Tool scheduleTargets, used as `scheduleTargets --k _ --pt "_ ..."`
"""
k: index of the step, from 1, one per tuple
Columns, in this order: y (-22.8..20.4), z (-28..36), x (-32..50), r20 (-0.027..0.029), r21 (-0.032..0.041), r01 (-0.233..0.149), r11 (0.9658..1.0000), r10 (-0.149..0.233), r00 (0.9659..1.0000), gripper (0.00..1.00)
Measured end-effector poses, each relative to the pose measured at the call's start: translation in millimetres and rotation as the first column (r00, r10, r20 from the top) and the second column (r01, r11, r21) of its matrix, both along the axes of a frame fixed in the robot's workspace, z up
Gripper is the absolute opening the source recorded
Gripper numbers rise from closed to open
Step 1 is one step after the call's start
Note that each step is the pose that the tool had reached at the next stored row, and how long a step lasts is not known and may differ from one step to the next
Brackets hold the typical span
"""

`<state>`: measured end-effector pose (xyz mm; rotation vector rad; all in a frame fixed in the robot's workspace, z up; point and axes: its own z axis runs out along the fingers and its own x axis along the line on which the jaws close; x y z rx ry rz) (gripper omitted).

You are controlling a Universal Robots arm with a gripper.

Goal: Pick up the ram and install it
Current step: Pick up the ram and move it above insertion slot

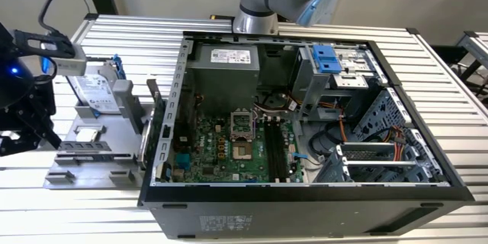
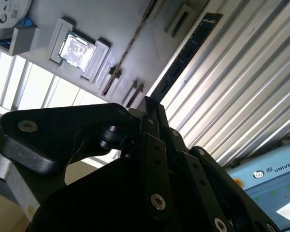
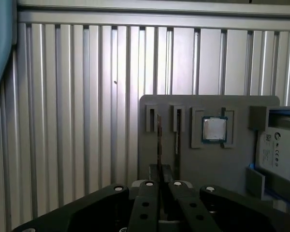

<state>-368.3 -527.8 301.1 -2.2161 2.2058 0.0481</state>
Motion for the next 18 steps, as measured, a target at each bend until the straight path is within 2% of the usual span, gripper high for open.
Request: scheduleTargets --k 18 --pt "0.0 15.1 0.0 0.0000 0.0000 0.018 0.9998 -0.018 0.9998 0.00"
